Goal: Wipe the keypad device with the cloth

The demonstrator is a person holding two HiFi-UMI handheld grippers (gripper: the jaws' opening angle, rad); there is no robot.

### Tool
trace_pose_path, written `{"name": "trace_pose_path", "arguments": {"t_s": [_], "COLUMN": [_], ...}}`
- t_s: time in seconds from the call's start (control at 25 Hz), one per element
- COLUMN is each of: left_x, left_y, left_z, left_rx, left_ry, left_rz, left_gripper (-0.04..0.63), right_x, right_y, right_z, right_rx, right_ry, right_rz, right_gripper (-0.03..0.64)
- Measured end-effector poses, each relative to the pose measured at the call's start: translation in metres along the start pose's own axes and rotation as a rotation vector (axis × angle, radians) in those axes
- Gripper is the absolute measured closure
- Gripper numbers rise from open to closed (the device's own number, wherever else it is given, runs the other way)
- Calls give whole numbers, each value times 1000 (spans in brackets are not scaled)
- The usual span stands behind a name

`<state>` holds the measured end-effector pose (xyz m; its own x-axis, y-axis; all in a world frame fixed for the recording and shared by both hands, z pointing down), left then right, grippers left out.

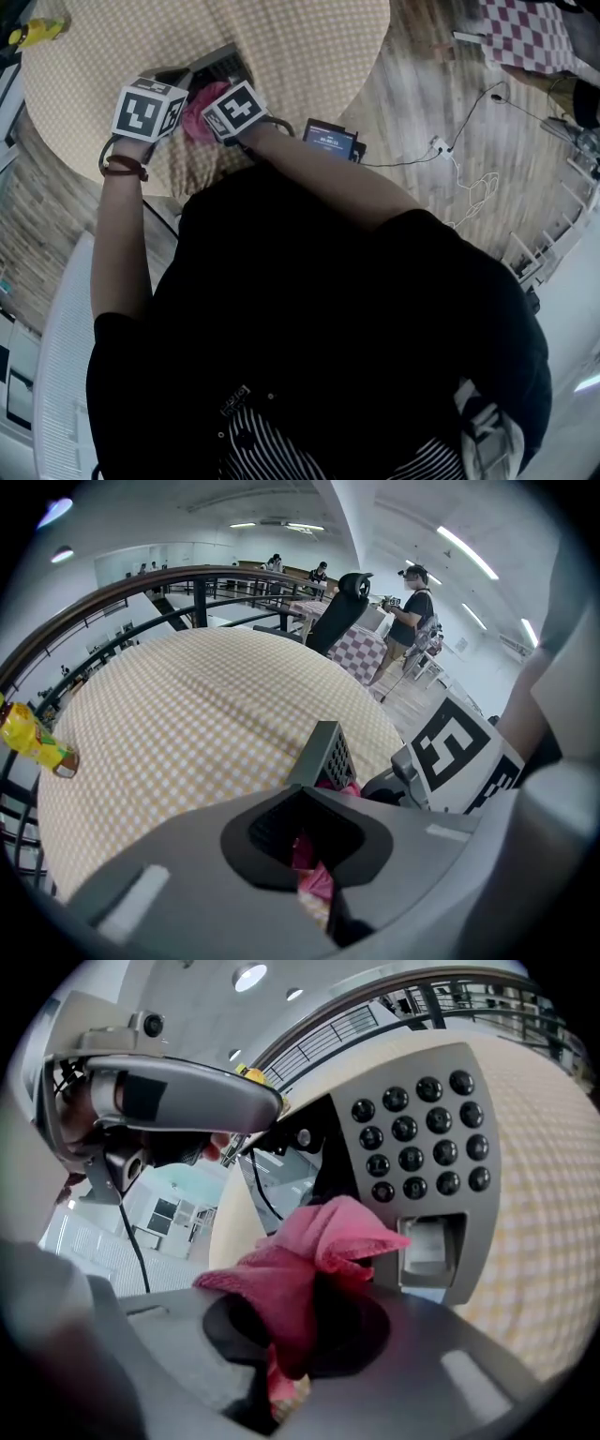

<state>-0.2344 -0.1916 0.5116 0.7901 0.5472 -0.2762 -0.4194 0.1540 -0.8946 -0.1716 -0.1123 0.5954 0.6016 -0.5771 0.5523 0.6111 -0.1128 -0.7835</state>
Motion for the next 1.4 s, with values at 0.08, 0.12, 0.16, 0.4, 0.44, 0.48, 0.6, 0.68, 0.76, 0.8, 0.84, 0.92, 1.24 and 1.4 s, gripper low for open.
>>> {"name": "trace_pose_path", "arguments": {"t_s": [0.08, 0.12, 0.16, 0.4, 0.44, 0.48, 0.6, 0.68, 0.76, 0.8, 0.84, 0.92, 1.24, 1.4], "left_x": [1, 1, 0, 1, 1, 1, 0, -1, -1, -1, 0, -1, 1, 3], "left_y": [-1, -1, -1, -1, -1, -1, 0, 1, 0, -1, -1, -2, 0, -1], "left_z": [1, 1, 1, 0, 0, 0, -1, -1, -2, -2, -2, -2, -1, -3], "left_rx": [1, 2, 4, 7, 6, 6, 7, 9, 12, 13, 13, 15, 16, 18], "left_ry": [1, 2, 5, 2, -1, -2, 3, 9, 9, 8, 7, 6, -2, -8], "left_rz": [3, 6, 10, 6, 4, 4, 8, 12, 11, 10, 9, 7, -2, -7], "left_gripper": [590, 589, 589, 589, 589, 589, 589, 589, 589, 589, 589, 589, 589, 589], "right_x": [-2, -4, -6, -11, -10, -10, -9, -8, -6, -5, -4, -2, -14, -14], "right_y": [8, 13, 19, 37, 36, 35, 28, 19, 11, 8, 5, 1, 28, 36], "right_z": [-8, -16, -26, -55, -54, -52, -44, -34, -24, -19, -15, -10, -45, -56], "right_rx": [30, 61, 94, 173, 172, 169, 143, 112, 83, 71, 62, 44, 164, 160], "right_ry": [-2, 7, 18, 41, 48, 51, 35, 7, -22, -31, -35, -32, 46, 85], "right_rz": [18, 23, 23, 0, -4, -8, -21, -35, -47, -49, -49, -46, 23, 18], "right_gripper": [554, 554, 554, 554, 554, 554, 554, 554, 554, 554, 554, 554, 554, 554]}}
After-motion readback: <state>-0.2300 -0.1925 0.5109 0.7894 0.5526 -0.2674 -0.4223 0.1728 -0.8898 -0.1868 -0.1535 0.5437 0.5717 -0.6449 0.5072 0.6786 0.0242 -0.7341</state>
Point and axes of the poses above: the fingertips, and each gripper's own axes: y backward along the fingers, x to its right, z out of its underside, the point moved 5 cm from there along y, backward along the fingers, and after that the axes turned 6 degrees about y, right-handed, at the moved point
